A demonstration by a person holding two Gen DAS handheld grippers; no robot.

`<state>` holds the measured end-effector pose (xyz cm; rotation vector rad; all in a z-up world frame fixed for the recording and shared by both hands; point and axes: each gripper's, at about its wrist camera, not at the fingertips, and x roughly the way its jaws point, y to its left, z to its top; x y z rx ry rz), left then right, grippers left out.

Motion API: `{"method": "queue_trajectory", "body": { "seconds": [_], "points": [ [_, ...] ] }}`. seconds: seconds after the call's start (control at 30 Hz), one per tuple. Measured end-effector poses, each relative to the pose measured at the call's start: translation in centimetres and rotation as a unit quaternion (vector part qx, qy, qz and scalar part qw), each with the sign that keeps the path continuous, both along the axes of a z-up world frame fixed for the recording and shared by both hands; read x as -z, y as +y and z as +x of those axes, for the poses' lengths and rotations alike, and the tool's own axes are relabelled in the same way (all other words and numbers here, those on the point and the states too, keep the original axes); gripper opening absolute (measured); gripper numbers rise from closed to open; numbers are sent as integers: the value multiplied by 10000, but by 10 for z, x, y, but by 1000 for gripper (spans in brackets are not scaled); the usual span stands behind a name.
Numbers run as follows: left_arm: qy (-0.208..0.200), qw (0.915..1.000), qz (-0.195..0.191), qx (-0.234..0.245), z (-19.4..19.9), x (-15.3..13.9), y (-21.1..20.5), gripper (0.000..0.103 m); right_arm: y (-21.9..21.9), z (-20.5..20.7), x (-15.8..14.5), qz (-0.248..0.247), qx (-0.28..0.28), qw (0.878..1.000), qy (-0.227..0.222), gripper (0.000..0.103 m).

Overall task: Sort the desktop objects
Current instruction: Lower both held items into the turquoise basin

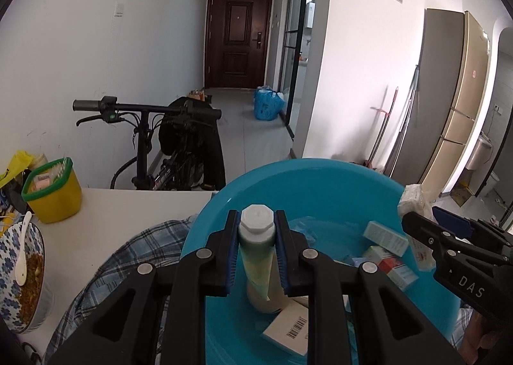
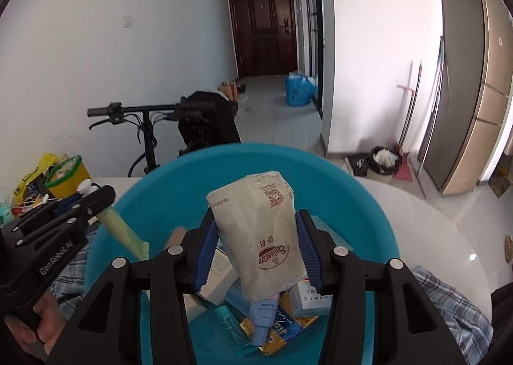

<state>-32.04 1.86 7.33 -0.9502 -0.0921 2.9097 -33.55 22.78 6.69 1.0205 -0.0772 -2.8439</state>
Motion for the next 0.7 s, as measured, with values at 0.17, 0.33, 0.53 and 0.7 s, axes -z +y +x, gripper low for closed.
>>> {"method": "queue_trajectory", "body": {
  "seconds": [0.17,0.33,0.53,0.7],
  "points": [
    [-102,9999,-18,-99,-10,11,-8,23,9,-10,17,-23,98,9996,-266,47],
    [-186,9998,-30,-93,-14,16,-10,23,11,-15,29,-73,77,9988,-469,47],
    [-387,9992,82,-43,-18,24,-10,23,7,-12,28,-21,-2,9990,-452,47],
    [-530,9985,163,31,-22,30,-13,23,5,-15,29,-17,-2,9988,-487,47]
  ]
}}
